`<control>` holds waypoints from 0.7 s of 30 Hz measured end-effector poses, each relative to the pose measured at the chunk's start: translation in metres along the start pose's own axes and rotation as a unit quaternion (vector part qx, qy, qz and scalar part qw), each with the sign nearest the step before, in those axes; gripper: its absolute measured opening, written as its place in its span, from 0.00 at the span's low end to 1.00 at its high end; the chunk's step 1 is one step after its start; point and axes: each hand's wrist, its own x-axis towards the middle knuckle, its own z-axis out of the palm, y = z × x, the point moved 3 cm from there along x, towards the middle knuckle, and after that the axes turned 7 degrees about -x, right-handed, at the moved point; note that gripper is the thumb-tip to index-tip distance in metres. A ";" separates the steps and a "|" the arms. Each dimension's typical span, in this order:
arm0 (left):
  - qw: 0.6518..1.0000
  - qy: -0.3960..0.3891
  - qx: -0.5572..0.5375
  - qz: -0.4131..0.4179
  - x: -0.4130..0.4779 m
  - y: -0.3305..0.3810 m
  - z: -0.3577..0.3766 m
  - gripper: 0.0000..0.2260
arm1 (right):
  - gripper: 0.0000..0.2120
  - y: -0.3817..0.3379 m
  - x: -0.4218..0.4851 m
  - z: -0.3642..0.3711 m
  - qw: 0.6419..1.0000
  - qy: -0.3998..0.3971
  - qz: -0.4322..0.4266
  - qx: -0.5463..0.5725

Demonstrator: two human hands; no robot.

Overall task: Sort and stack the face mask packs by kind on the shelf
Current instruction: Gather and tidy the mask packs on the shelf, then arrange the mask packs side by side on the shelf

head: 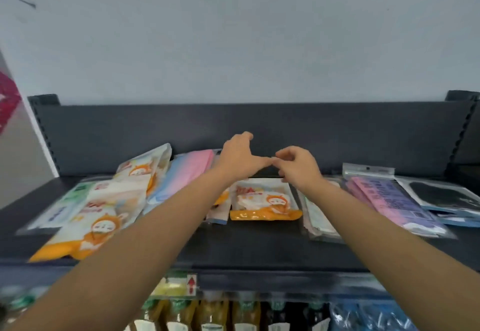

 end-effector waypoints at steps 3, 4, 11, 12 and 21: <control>0.998 0.033 0.026 -0.055 -0.004 -0.041 -0.053 0.36 | 0.19 -0.040 -0.008 0.042 0.997 -0.075 0.028 0.021; 0.996 0.037 0.036 -0.075 -0.006 -0.056 -0.068 0.35 | 0.20 -0.051 -0.010 0.055 0.995 -0.092 0.040 0.018; 0.988 0.009 0.023 -0.154 -0.017 -0.134 -0.130 0.30 | 0.21 -0.098 -0.009 0.126 0.981 -0.143 0.085 -0.104; 0.988 0.001 0.021 -0.156 -0.017 -0.141 -0.132 0.30 | 0.21 -0.100 -0.010 0.133 0.976 -0.145 0.082 -0.139; 0.994 0.017 0.060 -0.085 0.014 -0.140 -0.120 0.33 | 0.11 -0.101 -0.005 0.119 0.997 0.007 0.066 -0.048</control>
